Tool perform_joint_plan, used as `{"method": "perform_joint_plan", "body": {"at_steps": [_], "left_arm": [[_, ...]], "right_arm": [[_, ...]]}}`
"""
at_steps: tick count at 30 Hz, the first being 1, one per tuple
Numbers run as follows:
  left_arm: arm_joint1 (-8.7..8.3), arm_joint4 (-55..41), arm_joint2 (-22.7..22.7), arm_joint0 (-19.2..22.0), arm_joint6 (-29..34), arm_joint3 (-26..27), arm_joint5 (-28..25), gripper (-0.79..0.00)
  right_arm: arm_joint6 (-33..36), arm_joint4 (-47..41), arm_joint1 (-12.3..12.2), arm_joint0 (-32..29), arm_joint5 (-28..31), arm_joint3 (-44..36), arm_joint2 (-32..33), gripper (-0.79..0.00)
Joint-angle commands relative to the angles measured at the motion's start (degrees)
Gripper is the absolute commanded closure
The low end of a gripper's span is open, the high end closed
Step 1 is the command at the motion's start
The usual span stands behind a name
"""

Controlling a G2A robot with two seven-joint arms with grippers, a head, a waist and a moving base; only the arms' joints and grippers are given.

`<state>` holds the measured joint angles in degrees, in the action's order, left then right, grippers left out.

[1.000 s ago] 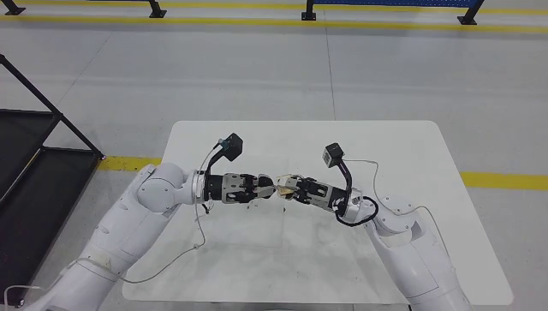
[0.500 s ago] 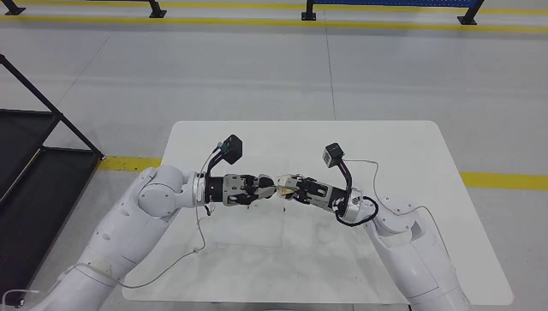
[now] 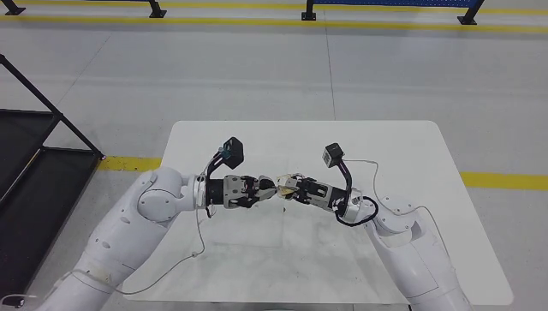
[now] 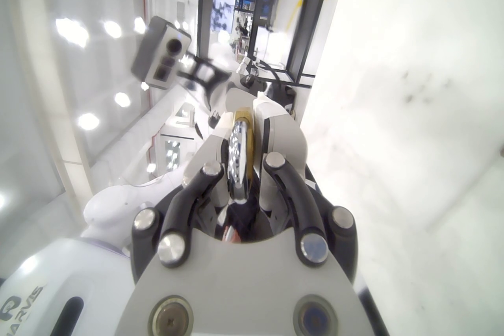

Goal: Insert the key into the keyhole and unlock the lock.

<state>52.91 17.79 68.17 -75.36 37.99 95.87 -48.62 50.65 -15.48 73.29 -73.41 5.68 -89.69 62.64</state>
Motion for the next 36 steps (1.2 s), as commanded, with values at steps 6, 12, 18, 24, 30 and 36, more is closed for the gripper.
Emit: {"method": "perform_joint_plan", "body": {"at_steps": [6,12,18,24,30,36], "left_arm": [[-0.07,6.0,1.0,-1.7,-4.0,2.1,0.2,0.000],[-0.17,8.8,1.7,-3.1,-6.6,3.2,-0.1,0.000],[-0.24,11.5,2.3,-3.8,-8.4,4.1,-0.1,0.000],[-0.24,14.9,2.8,-4.7,-10.9,5.1,0.5,0.000],[-0.23,16.7,3.0,-5.2,-12.4,5.5,0.9,0.000],[-0.24,18.5,3.2,-5.7,-13.5,6.0,1.4,0.000]], "right_arm": [[0.0,0.0,0.0,0.0,0.0,0.0,0.0,0.000],[0.0,0.0,0.0,0.0,0.0,0.0,0.0,0.000],[0.0,0.0,0.0,0.0,0.0,0.0,0.0,0.000],[0.0,0.0,0.0,0.0,0.0,0.0,0.0,0.000],[0.0,0.0,0.0,0.0,0.0,0.0,0.0,0.000],[0.0,0.0,0.0,0.0,0.0,0.0,0.0,0.000]]}}
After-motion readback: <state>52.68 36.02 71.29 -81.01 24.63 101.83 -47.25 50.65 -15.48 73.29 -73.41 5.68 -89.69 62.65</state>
